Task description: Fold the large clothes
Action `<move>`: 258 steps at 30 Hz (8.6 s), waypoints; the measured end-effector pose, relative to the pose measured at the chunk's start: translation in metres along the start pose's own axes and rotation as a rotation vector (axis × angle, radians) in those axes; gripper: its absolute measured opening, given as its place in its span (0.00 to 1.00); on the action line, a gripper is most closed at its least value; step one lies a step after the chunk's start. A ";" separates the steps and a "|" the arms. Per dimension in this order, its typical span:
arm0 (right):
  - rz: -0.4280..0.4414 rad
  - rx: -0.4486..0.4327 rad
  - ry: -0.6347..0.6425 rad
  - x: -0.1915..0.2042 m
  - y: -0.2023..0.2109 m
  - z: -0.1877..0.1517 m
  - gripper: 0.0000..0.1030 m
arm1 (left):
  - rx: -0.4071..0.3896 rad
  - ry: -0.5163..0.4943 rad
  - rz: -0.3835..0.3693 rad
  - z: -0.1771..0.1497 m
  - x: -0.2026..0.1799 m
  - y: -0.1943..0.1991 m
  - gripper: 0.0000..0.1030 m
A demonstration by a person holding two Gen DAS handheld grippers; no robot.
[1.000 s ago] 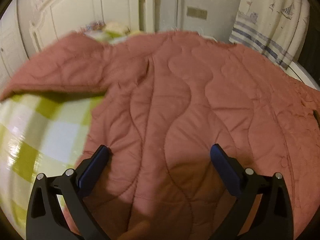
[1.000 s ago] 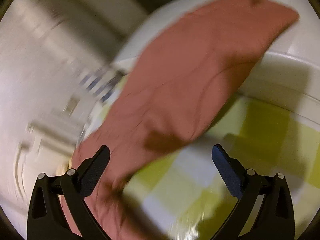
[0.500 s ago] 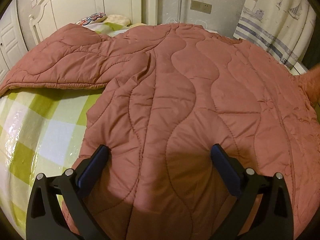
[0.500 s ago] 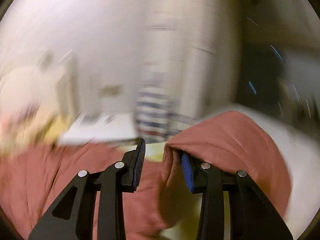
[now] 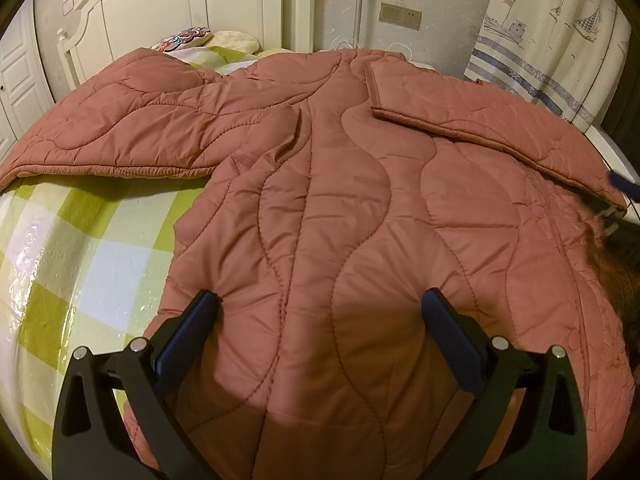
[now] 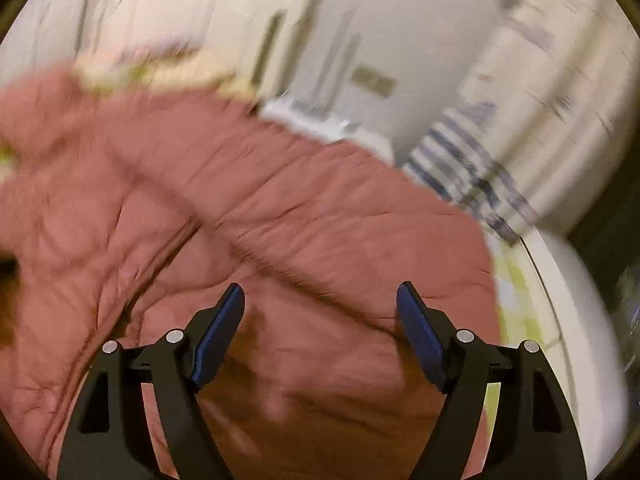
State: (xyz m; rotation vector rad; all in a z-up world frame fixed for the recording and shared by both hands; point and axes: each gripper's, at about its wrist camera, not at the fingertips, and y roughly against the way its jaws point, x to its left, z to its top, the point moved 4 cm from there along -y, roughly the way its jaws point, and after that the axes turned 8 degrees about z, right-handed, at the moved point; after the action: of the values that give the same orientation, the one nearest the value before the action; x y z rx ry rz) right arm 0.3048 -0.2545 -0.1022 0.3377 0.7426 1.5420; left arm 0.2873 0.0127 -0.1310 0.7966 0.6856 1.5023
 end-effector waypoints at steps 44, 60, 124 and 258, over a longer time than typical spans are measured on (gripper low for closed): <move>0.113 0.160 -0.012 0.065 -0.043 0.043 0.68 | -0.010 -0.012 0.021 -0.001 -0.002 0.003 0.98; 0.126 0.095 -0.281 -0.027 -0.027 0.047 0.75 | -0.011 -0.010 0.020 -0.001 -0.001 0.003 0.98; 0.081 0.084 -0.382 -0.032 -0.017 -0.003 0.93 | -0.205 0.498 -0.339 0.000 0.119 0.033 0.98; 0.217 -0.084 -0.743 -0.083 0.000 -0.046 0.94 | -0.060 -0.132 -0.028 0.031 -0.045 -0.030 0.98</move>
State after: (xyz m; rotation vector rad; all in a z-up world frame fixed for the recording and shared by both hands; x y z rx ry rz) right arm 0.2874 -0.3467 -0.1181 0.8879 0.0580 1.4870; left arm 0.3311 -0.0302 -0.1413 0.8293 0.5489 1.4252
